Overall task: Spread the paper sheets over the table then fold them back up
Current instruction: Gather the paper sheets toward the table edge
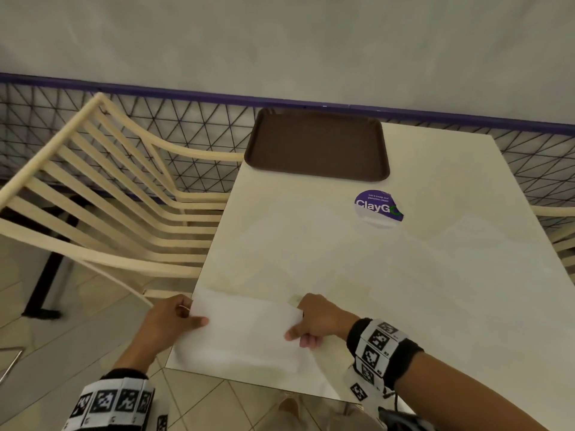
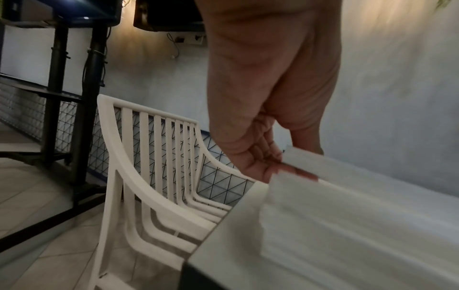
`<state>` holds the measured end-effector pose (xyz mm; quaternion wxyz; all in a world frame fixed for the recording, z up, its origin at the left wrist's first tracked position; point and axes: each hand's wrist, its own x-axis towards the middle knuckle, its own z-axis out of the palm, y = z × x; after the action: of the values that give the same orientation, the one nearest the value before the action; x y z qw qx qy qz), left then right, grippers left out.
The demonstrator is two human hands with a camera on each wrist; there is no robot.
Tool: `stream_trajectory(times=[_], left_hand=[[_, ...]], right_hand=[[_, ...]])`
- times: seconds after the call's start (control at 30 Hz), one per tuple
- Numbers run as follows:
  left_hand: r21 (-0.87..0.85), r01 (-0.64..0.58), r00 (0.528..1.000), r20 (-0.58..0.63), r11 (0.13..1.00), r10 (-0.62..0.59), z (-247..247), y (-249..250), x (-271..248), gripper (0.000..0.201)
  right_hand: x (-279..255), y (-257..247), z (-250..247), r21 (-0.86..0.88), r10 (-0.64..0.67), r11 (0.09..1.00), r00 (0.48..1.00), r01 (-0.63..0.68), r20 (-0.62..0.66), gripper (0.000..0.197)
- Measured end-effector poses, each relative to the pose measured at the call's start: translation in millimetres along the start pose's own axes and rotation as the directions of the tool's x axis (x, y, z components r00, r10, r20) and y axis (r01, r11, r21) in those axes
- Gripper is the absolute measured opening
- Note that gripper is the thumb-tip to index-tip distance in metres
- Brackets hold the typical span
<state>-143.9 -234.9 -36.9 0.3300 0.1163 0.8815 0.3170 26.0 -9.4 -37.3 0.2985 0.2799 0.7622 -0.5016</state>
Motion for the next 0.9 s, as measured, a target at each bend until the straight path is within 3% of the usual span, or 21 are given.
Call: stream_trajectory(times=[0.13, 0.23, 0.33, 0.4, 0.47, 0.57, 0.7, 0.9], left_hand=[[0.078, 0.018, 0.999, -0.03, 0.997, -0.016, 11, -3, 1, 0.022], [0.139, 0.033, 0.998, -0.056, 0.99, -0.025, 17, 1, -3, 0.028], [0.175, 0.044, 0.997, -0.068, 0.984, -0.033, 19, 7, -3, 0.053], [0.262, 0.013, 0.995, -0.099, 0.965, 0.013, 22, 14, 1, 0.07], [0.321, -0.05, 0.984, -0.147, 0.946, 0.102, 28, 31, 5, 0.071], [0.335, -0.203, 0.957, -0.129, 0.92, 0.258, 47, 70, 19, 0.053], [0.348, -0.39, 0.91, 0.003, 0.853, 0.415, 86, 122, 52, 0.035], [0.357, -0.643, 0.761, 0.206, 0.677, 0.614, 169, 208, 88, 0.026]], right_hand=[[3, 2, 8, -0.029, 0.008, 1.0, 0.998, -0.01, -0.057, 0.062], [2, 5, 12, -0.172, -0.069, 0.984, 0.99, 0.047, -0.125, 0.042], [-2, 10, 5, -0.261, -0.097, 0.963, 0.986, 0.059, -0.138, 0.027], [-8, 17, -8, -0.259, -0.138, 0.961, 0.981, 0.099, -0.139, 0.014], [-19, 27, -27, -0.252, -0.189, 0.958, 0.963, 0.137, -0.193, 0.012], [-42, 52, -58, -0.185, -0.179, 0.976, 0.913, 0.117, -0.367, 0.007], [-71, 95, -97, -0.107, -0.116, 0.992, 0.81, 0.066, -0.574, 0.01], [-112, 155, -129, 0.018, 0.004, 1.0, 0.643, 0.016, -0.766, 0.008]])
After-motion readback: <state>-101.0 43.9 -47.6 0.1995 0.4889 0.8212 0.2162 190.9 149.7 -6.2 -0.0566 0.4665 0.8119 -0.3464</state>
